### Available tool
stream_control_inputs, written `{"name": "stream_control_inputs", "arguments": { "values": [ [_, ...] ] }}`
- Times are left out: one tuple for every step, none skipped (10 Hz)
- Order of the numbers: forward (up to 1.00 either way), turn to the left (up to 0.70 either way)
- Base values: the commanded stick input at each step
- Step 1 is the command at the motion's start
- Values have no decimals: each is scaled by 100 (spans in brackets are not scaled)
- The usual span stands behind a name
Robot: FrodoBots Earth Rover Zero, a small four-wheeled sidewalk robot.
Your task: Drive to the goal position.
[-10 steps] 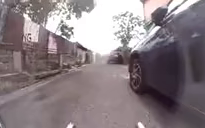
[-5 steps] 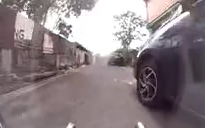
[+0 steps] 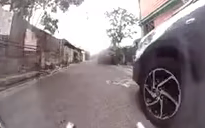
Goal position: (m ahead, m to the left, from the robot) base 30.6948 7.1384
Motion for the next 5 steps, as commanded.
{"name": "stream_control_inputs", "arguments": {
  "values": [
    [100, 0],
    [100, 0],
    [100, 0],
    [100, 0],
    [100, 0]
  ]
}}
